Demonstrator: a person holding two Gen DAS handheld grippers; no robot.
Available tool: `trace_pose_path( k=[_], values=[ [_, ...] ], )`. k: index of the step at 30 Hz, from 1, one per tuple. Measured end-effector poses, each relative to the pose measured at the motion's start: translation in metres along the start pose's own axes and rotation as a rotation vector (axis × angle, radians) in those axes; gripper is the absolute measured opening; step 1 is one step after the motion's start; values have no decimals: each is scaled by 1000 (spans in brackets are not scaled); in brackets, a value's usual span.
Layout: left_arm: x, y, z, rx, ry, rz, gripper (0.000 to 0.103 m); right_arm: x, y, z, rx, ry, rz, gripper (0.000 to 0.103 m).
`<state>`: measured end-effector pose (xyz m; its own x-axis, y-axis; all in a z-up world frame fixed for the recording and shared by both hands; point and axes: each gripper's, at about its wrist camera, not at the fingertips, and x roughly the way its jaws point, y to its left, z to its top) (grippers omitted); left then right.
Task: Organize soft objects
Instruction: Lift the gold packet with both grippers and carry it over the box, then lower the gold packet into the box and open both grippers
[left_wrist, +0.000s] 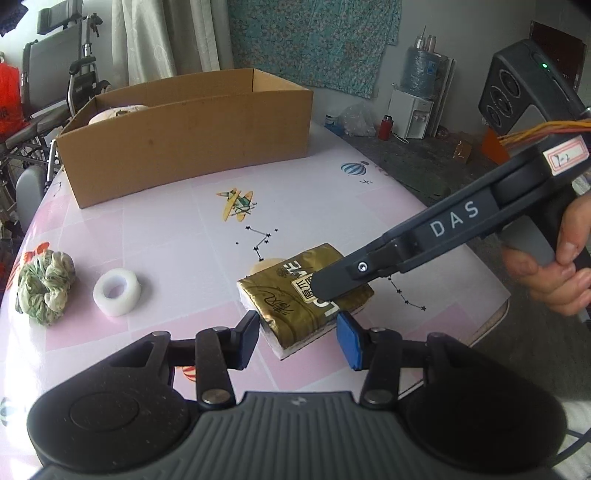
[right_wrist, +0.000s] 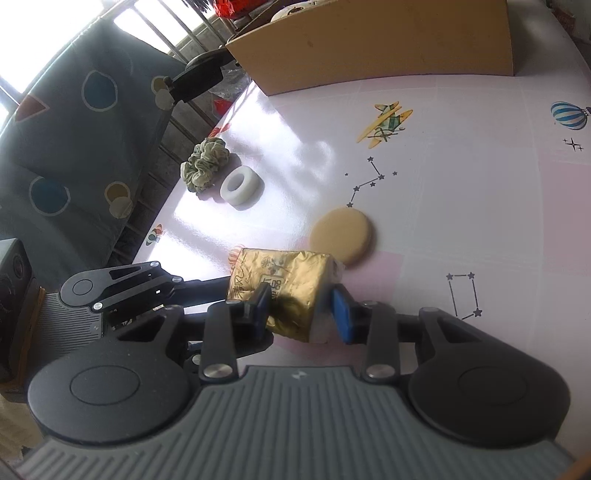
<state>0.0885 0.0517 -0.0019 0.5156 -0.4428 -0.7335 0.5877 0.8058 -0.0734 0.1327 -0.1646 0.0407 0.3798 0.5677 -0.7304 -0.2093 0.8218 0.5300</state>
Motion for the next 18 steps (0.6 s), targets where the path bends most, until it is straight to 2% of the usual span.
trace_pose_path(
  k=[4,9,12,16,18],
  values=[
    [-15,7,37,31,-48,13,47,-25,5,31,-18,-73,26,35],
    [-10,33,116,59,-117,31,47,-45,5,117,-64,-184,2,35],
    [10,54,174,108,-143,42,47,-42,1,180,-116,-226,-45,35],
    [55,101,253,68,-97,-17,47,-22,-19,269,-109,-229,-101,35],
    [79,117,283,103,-79,2,47,-5,-26,308,-129,-221,-126,35]
  ],
)
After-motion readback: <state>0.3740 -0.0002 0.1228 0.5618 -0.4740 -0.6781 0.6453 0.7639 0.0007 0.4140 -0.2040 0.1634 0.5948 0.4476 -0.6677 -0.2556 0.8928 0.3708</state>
